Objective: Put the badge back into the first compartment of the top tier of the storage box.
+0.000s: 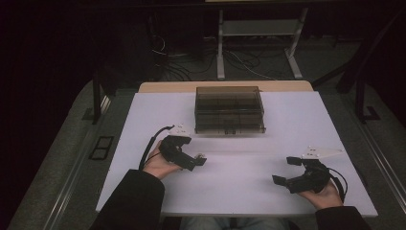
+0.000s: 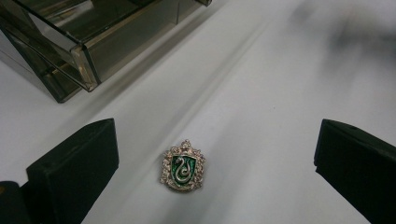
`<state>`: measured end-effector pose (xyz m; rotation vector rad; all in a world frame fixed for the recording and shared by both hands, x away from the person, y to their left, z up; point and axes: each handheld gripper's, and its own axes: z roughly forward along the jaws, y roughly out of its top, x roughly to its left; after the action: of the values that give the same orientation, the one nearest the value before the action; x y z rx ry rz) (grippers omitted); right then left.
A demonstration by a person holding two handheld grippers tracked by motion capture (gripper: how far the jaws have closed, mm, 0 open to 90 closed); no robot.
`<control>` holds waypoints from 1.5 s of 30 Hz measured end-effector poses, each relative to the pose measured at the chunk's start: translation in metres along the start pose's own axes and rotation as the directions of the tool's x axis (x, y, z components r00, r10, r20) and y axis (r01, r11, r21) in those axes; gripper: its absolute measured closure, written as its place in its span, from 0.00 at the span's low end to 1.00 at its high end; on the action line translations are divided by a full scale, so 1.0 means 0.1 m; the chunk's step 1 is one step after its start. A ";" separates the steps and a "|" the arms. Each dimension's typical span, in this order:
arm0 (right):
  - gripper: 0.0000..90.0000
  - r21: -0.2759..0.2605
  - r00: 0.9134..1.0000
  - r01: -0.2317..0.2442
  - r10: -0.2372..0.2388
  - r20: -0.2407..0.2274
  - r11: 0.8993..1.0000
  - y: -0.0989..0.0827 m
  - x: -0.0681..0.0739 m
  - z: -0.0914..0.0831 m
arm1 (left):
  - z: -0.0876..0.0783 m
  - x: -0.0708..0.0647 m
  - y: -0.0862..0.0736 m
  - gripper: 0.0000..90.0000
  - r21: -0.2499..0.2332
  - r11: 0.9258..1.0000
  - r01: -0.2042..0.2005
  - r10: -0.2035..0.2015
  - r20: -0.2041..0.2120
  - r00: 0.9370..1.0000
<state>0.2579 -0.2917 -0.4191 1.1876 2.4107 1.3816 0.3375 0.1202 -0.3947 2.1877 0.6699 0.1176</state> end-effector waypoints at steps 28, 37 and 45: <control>0.01 0.010 1.000 0.011 -0.011 0.003 1.000 -0.01 0.00 0.02 | 0.26 0.04 -0.06 0.00 0.117 0.992 -0.048 0.045 0.028 0.999; 0.01 0.016 1.000 0.005 -0.005 0.001 1.000 -0.01 0.01 0.03 | 0.33 0.05 -0.08 0.00 0.151 0.985 -0.087 0.083 0.034 0.996; 0.01 0.022 1.000 0.007 -0.007 -0.001 1.000 -0.01 0.01 0.03 | 0.39 0.04 -0.10 0.03 0.173 0.978 -0.118 0.113 0.037 0.993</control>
<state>0.2583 -0.2893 -0.4214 1.1830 2.4346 1.3569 0.3482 0.1004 -0.4285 2.3934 0.5554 0.0919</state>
